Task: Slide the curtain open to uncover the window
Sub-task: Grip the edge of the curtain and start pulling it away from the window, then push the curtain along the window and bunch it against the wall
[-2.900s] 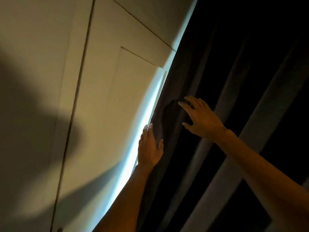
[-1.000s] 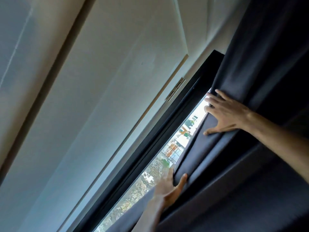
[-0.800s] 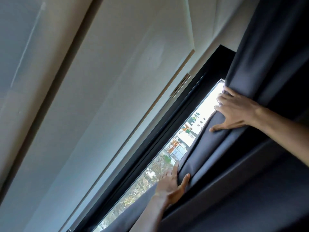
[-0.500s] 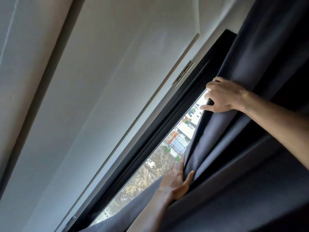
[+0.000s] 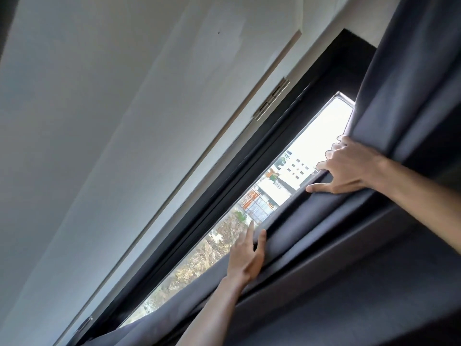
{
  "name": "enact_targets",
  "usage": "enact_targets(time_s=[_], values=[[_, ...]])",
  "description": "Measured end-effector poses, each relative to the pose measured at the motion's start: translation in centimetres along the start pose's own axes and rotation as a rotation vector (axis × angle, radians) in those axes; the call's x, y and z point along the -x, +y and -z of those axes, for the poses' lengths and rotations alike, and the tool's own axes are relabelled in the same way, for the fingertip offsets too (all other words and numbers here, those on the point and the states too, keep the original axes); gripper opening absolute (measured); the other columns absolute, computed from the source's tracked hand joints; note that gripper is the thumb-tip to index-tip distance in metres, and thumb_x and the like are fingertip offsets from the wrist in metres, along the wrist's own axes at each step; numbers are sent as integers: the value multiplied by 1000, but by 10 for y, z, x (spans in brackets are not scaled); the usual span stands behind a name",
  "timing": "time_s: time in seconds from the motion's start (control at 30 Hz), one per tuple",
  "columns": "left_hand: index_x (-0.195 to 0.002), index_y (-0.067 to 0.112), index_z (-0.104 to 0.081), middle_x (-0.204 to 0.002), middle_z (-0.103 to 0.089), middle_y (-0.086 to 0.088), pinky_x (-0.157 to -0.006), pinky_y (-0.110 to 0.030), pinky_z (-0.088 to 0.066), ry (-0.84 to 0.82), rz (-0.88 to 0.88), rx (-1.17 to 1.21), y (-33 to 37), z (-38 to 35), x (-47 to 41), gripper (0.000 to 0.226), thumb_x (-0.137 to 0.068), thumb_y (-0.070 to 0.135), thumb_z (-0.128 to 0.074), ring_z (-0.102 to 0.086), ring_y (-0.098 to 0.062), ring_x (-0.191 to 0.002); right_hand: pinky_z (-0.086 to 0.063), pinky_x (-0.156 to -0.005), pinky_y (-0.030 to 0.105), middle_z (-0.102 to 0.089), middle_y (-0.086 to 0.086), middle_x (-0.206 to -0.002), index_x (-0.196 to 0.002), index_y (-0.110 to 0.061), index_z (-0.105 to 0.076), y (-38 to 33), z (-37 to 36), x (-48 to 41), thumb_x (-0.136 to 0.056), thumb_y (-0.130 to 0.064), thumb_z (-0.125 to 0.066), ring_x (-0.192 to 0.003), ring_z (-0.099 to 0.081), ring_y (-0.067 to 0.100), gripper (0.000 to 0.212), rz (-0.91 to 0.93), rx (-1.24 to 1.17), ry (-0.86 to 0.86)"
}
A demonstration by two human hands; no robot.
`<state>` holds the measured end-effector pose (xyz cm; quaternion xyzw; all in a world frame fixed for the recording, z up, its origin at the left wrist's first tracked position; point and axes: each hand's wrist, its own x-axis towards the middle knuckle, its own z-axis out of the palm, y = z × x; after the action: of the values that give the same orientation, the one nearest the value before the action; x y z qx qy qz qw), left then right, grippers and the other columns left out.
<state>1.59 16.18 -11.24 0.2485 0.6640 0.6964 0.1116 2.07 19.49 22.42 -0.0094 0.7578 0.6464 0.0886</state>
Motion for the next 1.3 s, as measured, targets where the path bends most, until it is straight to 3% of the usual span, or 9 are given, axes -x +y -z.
enact_targets(time_s=[0.13,0.3,0.47,0.63,1.0,1.3], values=[[-157,36,-18,-164,-22,2,-124,-46,-2,94,19,19,6,-28,-1,94,-78,86,-2,-14,-15,-152,-20,-116,49,-64,15,-130,-135,-28,-56,-2,-10,7,-72,-93,-2,-126,-52,30,106,-28,-9,-10],[-154,41,-22,-163,-26,4,-122,-52,3,153,15,140,33,-47,-8,93,-76,90,-6,-11,-16,-153,-12,-121,51,-63,16,-129,-132,-29,-57,-3,-23,22,-70,-95,0,-129,-50,30,107,-38,-39,2],[-155,41,-18,-163,-24,0,-122,-44,-6,65,-70,145,59,-61,-7,68,-94,71,-23,-12,-18,-152,-13,-121,51,-66,15,-123,-131,-28,-59,2,-37,39,-69,-96,4,-123,-53,31,111,-42,-23,28],[-155,41,-15,-162,-28,-2,-122,-45,-15,5,-63,129,65,-94,6,81,-85,81,-13,-18,-21,-151,-14,-121,52,-66,14,-124,-130,-27,-59,6,-47,60,-72,-93,2,-124,-52,32,107,-52,-11,38],[-155,40,-14,-164,-22,0,-123,-45,-12,-16,-82,56,81,-149,58,73,-91,75,-18,-15,-18,-152,-12,-123,49,-63,13,-122,-125,-27,-65,3,-89,135,-73,-92,-4,-124,-51,33,103,-94,-64,78],[-152,35,-25,-160,-31,0,-124,-44,-6,-5,-71,12,106,-204,115,66,-95,68,-27,-20,-20,-150,-12,-123,50,-64,13,-121,-121,-28,-65,8,-111,204,-70,-97,-11,-125,-50,34,101,-84,-44,66]])
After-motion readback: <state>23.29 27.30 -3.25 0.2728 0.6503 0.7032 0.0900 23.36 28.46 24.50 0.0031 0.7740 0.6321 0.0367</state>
